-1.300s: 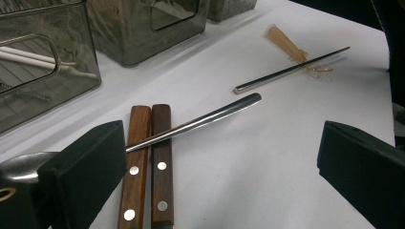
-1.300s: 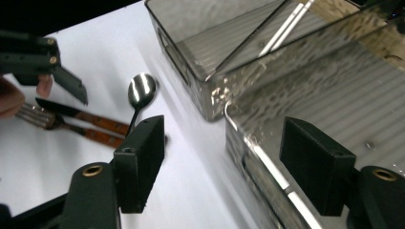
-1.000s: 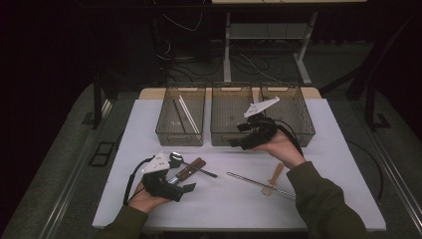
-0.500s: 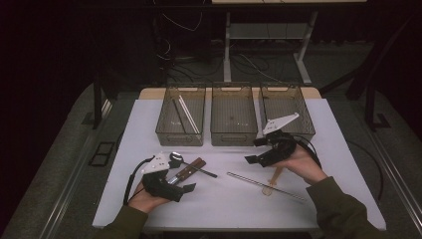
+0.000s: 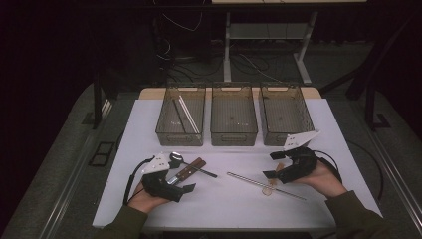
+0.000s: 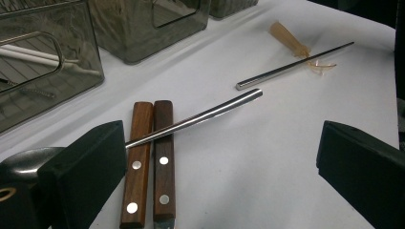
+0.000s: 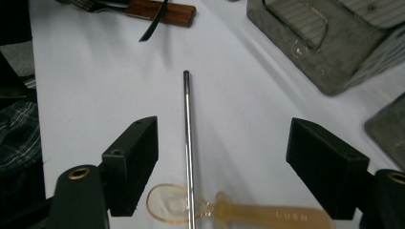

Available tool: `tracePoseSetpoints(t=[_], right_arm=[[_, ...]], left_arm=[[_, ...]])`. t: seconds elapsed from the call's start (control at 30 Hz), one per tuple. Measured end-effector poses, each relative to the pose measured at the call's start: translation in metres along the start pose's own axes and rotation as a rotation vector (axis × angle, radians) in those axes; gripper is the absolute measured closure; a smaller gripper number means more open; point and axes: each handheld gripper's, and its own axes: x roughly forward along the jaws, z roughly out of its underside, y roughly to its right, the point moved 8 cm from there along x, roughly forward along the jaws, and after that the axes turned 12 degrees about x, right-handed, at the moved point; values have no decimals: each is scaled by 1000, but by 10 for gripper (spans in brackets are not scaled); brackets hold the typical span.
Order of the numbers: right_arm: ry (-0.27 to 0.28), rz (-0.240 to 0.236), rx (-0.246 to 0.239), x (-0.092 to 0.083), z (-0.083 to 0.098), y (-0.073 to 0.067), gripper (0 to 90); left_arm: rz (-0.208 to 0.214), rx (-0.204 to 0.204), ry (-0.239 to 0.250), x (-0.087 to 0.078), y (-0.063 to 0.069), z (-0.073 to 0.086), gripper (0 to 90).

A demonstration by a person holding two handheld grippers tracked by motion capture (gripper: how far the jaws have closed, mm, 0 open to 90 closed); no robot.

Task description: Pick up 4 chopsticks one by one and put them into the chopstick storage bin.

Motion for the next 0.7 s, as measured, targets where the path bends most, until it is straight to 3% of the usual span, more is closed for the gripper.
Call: tracePoseSetpoints(t=[0.23,0.7], right_arm=[[-46,6,-5,-6,23,-1,331],[-156,8,-8,-5,66,2,551]], left_arm=[[-3,-3,4,-1,0,0,17],[-6,1,0,-1,0,0,18]])
